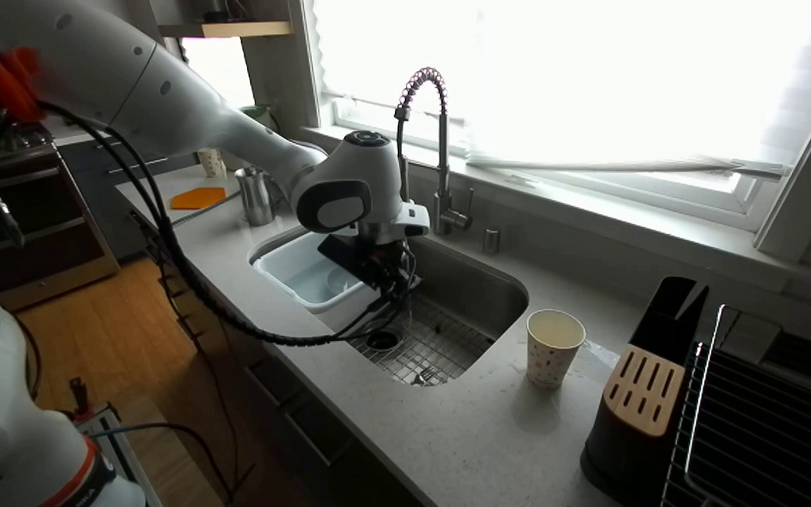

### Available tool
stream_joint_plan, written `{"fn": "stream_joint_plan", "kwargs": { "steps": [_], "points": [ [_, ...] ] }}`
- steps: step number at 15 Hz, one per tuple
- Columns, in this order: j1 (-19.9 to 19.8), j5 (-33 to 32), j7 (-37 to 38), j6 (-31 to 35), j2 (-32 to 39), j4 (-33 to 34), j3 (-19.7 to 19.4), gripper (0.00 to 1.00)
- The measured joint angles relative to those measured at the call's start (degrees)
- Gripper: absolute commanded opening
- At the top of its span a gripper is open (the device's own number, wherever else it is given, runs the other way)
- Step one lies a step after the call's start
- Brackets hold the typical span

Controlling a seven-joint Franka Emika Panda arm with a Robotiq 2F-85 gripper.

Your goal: Collect some water on the black spoon and pour it into the cup

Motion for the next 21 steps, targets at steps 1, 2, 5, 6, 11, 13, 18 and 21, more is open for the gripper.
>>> {"fn": "stream_joint_plan", "kwargs": {
  "steps": [1,2,5,6,11,13,18,21],
  "points": [
    [-0.3,-0.8,0.0,-0.7,-0.8,0.0,-0.6,0.06],
    [-0.6,-1.5,0.0,-1.2,-1.7,0.0,-1.2,0.06],
    [-1.5,-3.4,0.0,-2.9,-4.5,-0.1,-3.0,0.26],
    [-1.8,-3.8,0.0,-3.3,-5.4,-0.1,-3.5,0.26],
    [-2.2,-4.4,0.0,-4.1,-7.2,-0.4,-4.2,0.26],
    [-2.2,-4.4,0.0,-4.1,-7.2,-0.5,-4.2,0.06],
    [-2.3,-4.4,1.5,-4.1,-6.9,0.1,-4.7,0.06],
    [-3.2,-4.7,4.1,-4.4,-6.8,1.1,-6.1,0.06]
  ]
}}
